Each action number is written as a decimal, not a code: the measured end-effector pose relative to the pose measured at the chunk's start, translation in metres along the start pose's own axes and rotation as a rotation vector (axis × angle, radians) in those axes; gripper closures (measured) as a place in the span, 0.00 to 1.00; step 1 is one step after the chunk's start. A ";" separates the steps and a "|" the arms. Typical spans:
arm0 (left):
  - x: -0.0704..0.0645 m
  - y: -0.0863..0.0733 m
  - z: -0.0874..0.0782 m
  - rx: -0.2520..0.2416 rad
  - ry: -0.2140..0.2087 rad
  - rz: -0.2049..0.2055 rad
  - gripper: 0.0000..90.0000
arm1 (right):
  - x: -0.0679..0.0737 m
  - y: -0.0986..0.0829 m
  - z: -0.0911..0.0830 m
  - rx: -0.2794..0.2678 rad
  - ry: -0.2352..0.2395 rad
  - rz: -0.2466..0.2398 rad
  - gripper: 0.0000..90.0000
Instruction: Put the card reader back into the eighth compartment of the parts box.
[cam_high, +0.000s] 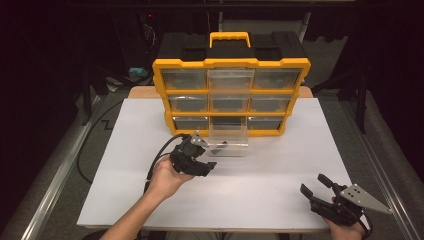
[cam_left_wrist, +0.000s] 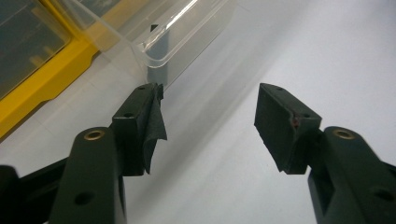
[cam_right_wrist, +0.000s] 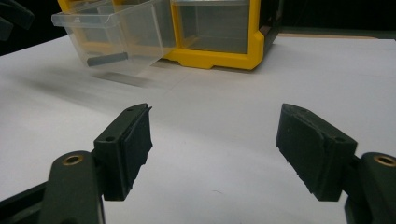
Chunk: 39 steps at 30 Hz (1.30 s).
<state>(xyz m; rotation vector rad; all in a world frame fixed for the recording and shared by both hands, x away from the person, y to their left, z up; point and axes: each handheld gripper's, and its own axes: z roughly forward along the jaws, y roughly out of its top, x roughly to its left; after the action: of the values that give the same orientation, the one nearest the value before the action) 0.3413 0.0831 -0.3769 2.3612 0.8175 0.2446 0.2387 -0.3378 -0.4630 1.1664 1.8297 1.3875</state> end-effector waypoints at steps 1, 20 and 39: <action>0.001 -0.001 -0.001 -0.005 0.003 0.001 0.46 | 0.000 0.000 0.000 -0.001 0.000 0.000 0.30; 0.015 -0.027 -0.006 -0.055 0.025 -0.057 0.45 | 0.000 0.000 0.001 0.003 -0.004 -0.002 0.30; 0.026 -0.053 -0.012 -0.124 0.069 -0.124 0.44 | 0.000 0.000 0.001 0.005 -0.004 -0.002 0.30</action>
<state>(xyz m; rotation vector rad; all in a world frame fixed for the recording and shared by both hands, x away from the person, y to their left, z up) 0.3313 0.1371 -0.4004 2.1885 0.9507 0.3169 0.2390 -0.3372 -0.4632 1.1690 1.8322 1.3791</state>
